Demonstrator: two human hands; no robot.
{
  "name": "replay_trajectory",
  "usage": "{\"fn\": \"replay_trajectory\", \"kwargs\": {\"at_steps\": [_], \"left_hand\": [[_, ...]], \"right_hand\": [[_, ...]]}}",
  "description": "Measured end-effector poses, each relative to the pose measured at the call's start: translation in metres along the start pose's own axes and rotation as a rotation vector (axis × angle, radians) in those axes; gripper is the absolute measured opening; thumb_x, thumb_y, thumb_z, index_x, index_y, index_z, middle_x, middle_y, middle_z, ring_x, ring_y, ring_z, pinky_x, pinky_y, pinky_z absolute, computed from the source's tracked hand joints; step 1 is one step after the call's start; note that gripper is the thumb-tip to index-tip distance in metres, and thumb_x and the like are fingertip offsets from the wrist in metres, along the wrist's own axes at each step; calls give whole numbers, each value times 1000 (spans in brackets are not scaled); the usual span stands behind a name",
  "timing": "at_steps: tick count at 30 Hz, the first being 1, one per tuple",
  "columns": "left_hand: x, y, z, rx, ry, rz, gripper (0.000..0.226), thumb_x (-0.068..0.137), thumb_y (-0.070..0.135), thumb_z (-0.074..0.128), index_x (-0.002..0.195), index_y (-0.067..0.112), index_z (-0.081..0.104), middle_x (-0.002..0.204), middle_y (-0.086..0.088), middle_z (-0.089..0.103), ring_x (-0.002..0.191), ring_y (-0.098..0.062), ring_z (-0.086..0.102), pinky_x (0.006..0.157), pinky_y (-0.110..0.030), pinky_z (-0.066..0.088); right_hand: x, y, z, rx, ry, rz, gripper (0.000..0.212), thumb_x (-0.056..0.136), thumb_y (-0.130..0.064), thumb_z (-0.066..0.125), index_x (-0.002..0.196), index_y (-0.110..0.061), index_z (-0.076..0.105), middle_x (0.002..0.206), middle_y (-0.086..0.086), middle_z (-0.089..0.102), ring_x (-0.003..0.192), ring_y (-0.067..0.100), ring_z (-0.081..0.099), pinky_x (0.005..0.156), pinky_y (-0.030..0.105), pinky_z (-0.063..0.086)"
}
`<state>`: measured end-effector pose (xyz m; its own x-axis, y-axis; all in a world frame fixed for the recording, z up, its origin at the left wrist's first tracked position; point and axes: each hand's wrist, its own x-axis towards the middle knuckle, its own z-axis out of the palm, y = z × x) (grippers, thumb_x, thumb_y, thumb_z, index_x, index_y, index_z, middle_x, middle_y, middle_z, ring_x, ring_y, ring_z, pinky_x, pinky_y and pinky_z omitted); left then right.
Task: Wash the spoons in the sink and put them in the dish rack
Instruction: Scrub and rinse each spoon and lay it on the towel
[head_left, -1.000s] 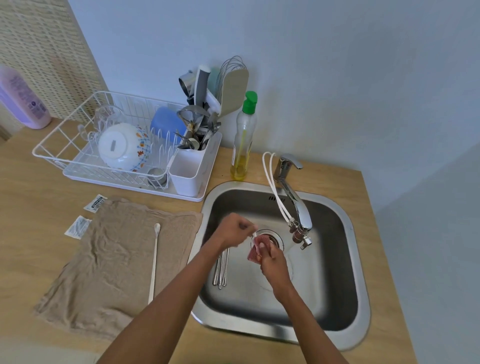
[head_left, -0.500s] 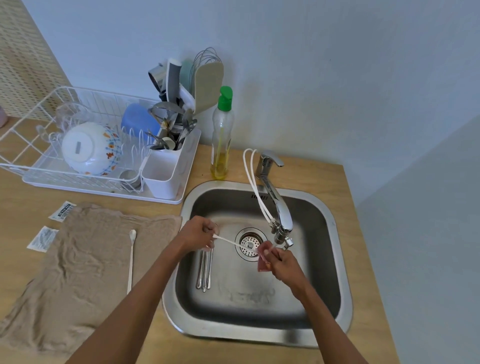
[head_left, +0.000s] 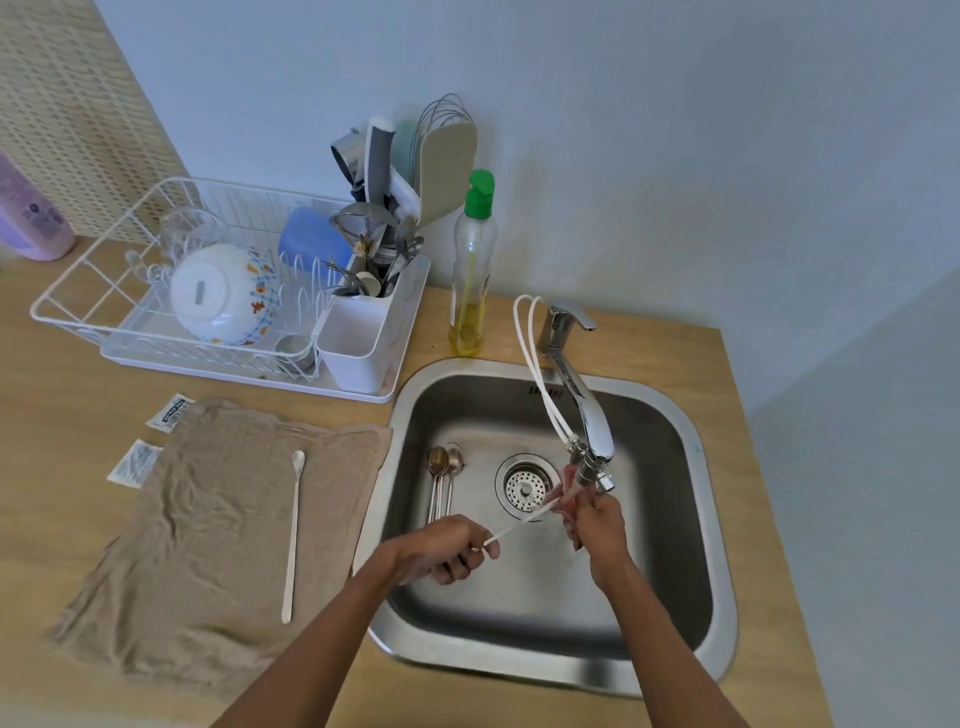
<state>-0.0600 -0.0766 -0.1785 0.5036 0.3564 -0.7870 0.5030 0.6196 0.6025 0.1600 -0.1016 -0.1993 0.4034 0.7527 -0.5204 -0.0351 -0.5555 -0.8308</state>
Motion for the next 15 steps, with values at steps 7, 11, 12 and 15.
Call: {"fn": "replay_trajectory", "kwargs": {"at_steps": [7,11,12,15], "left_hand": [[35,16,36,-101,125,86,30,99,11,31,105,13,60,60,6,37,47,-6,27,42,-19,20],[57,42,65,-143,191,108,27,96,10,34,93,13,61,58,3,42,44,-6,32,40,-18,24],[61,47,71,-160,204,113,25,96,12,37,89,13,61,57,3,42,42,-6,32,39,-18,23],[73,60,84,-248,291,108,33,101,29,42,75,14,54,49,5,40,37,-6,29,35,-17,21]], "right_hand": [[7,7,-27,-12,159,70,34,104,-29,47,96,-2,66,59,10,54,44,13,45,37,22,34],[-1,16,-44,23,170,113,29,104,-27,46,96,-4,63,66,14,59,52,17,52,47,25,43],[-3,18,-46,22,171,122,28,103,-28,47,95,-6,63,68,14,60,55,18,54,49,26,45],[-5,26,-52,6,190,144,27,103,-30,47,88,-11,61,71,14,63,59,19,57,55,28,47]]}}
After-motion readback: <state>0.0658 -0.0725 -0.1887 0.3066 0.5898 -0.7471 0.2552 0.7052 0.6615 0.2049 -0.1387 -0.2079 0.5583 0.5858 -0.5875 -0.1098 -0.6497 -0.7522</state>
